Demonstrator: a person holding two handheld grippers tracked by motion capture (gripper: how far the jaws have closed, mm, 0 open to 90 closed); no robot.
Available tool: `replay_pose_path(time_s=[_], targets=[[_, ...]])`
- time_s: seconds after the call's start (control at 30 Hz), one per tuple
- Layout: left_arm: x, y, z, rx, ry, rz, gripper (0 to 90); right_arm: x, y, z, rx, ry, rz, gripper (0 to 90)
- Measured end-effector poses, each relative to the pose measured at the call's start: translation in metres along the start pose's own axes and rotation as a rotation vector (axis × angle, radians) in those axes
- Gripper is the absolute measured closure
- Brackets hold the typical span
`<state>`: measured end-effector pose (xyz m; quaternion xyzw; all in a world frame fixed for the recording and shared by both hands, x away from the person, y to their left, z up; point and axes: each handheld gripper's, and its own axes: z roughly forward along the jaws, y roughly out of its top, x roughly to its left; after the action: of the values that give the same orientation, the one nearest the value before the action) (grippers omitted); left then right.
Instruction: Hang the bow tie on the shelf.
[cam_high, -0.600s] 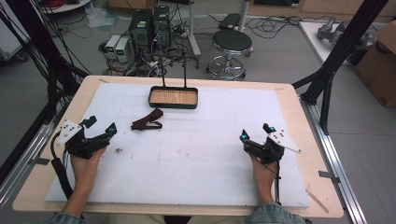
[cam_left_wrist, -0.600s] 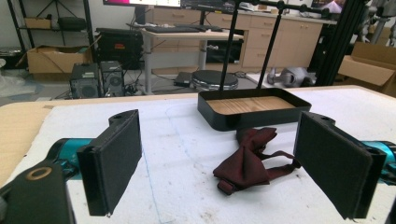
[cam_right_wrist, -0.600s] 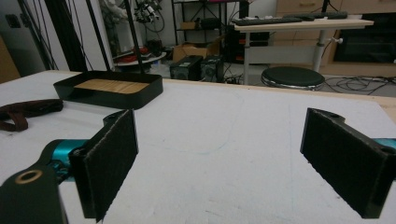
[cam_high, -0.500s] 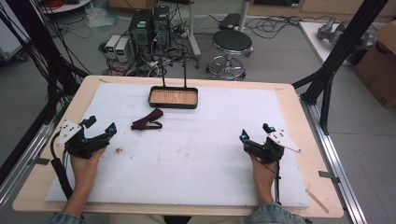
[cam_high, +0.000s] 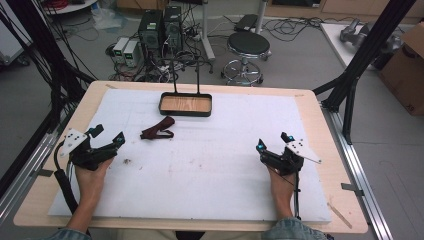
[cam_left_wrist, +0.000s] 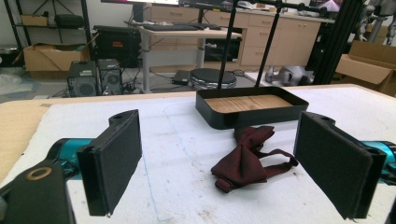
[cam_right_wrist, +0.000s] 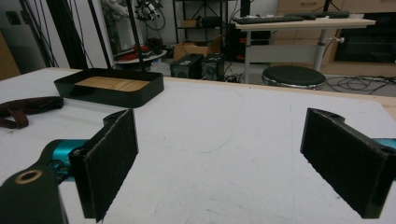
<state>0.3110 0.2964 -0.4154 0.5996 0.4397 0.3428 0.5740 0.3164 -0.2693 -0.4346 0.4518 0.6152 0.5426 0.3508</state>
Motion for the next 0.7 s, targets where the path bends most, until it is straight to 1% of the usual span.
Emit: replay_pose_path(time_s=[0.1,0.2,0.37,0.57,0.63,0.7], targets=[[0.000,0.000,0.001,0.002,-0.001,-0.004,15.7,0.000,0.000,0.000,0.000,-0.001,-0.001,10.3],[-0.001,0.000,0.002,0.008,-0.007,0.008,15.7,0.000,0.000,0.000,0.003,0.001,0.004,10.3],[-0.002,0.000,0.004,0.011,-0.003,0.008,15.8,0.000,0.000,0.000,0.006,0.002,0.001,10.4],[-0.002,0.000,0.009,0.024,-0.017,0.008,16.0,0.000,0.000,0.000,0.008,0.003,0.007,10.4],[-0.003,0.000,0.011,0.026,-0.027,0.012,16.4,0.000,0.000,0.001,0.008,0.002,0.000,10.3],[-0.004,0.000,0.013,0.022,-0.040,0.033,17.7,0.000,0.000,0.001,0.007,0.002,0.001,10.4]])
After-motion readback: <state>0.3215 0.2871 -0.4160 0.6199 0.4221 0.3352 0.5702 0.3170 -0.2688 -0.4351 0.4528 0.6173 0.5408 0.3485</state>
